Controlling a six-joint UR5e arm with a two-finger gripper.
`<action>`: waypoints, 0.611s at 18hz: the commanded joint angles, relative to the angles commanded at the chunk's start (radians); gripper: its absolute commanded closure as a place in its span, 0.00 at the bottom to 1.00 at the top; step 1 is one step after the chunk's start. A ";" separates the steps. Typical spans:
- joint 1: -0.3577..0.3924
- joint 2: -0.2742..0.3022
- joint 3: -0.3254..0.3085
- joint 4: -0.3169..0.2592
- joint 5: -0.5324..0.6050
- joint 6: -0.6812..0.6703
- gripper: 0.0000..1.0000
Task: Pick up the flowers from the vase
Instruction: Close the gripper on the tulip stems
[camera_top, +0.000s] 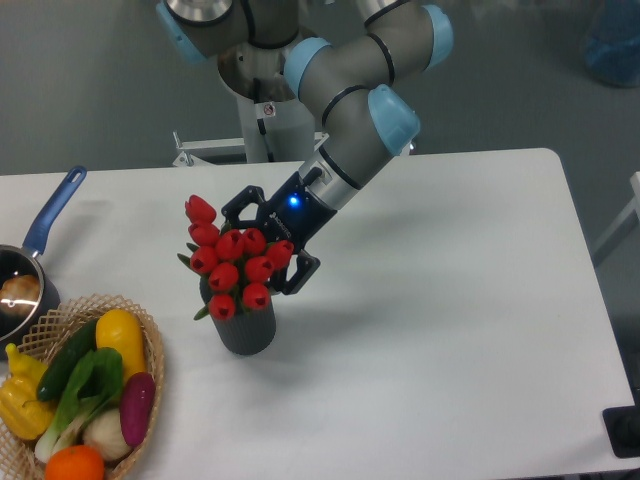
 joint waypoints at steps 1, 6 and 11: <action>0.000 0.000 0.000 0.000 -0.002 0.000 0.12; 0.005 0.000 0.000 0.000 -0.002 0.014 0.19; 0.006 0.000 -0.002 -0.002 -0.005 0.031 0.33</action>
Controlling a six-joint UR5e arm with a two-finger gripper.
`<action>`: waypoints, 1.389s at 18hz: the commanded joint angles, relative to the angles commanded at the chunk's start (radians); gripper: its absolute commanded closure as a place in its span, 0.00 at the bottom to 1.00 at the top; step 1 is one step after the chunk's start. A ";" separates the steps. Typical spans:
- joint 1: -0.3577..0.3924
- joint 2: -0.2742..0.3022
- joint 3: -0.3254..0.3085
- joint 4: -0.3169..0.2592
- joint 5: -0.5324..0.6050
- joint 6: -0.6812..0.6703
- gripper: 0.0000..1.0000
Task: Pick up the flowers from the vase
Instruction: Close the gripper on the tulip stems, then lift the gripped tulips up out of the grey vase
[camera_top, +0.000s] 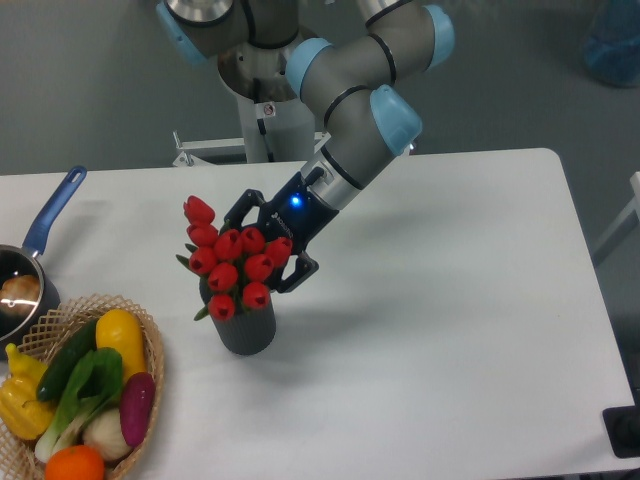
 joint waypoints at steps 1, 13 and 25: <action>0.000 0.000 0.000 0.000 -0.002 -0.002 0.37; 0.021 0.000 -0.006 -0.002 -0.063 0.000 0.47; 0.032 -0.003 -0.015 -0.003 -0.113 0.000 0.56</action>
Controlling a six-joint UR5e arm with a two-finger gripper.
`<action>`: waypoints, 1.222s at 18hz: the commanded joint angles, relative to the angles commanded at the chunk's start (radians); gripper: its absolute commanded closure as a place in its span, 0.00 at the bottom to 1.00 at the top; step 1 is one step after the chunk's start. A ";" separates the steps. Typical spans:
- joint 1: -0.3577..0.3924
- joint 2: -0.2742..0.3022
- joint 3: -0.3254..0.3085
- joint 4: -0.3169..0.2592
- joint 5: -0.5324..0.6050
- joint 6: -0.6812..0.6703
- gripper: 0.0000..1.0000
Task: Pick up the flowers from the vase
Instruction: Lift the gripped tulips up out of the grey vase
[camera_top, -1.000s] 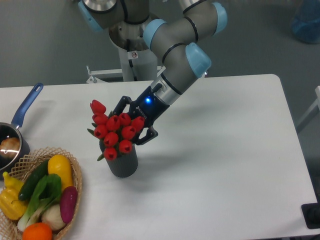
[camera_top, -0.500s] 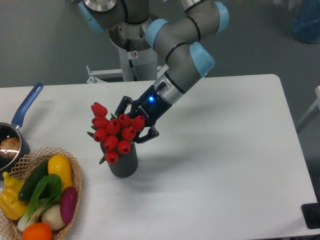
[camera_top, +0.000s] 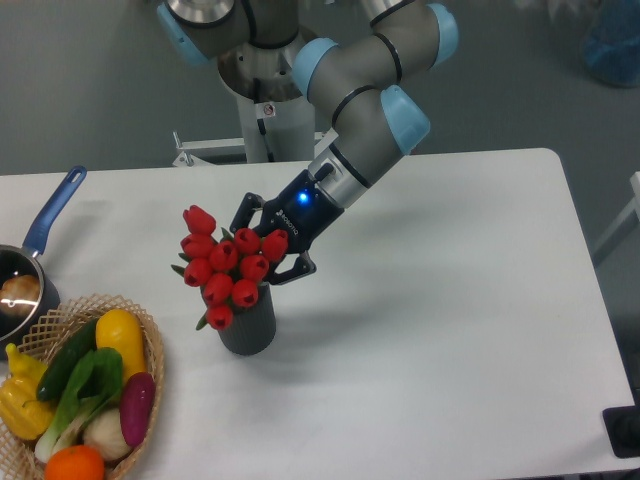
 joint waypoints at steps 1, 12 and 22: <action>0.000 0.002 -0.002 0.000 -0.011 0.000 0.56; 0.041 0.032 -0.009 0.000 -0.144 -0.003 0.56; 0.072 0.078 -0.011 -0.009 -0.190 -0.069 0.56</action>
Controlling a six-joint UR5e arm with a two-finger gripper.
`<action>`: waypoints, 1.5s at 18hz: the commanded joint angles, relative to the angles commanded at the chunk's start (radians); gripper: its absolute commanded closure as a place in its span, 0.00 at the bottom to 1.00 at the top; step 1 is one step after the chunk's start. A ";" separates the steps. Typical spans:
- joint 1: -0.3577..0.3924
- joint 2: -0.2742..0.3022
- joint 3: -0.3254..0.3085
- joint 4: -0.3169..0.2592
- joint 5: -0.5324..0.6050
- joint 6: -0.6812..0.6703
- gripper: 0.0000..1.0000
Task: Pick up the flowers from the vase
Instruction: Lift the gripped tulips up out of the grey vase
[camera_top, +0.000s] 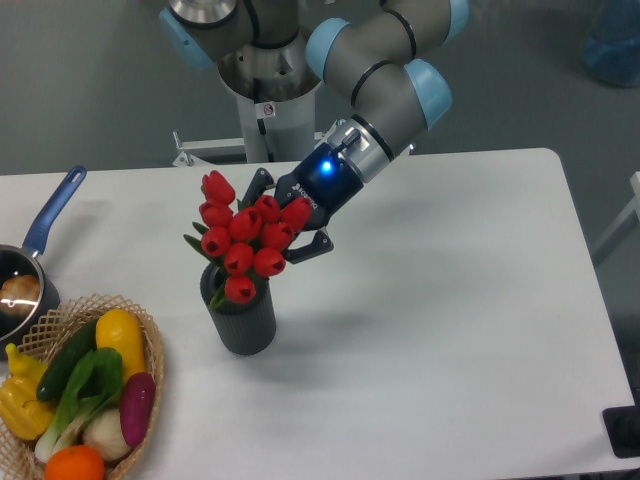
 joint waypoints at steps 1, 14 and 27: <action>0.002 0.005 0.000 -0.002 0.000 -0.002 0.56; 0.046 0.035 0.005 -0.002 -0.087 -0.065 0.56; 0.092 0.058 0.018 -0.002 -0.126 -0.106 0.56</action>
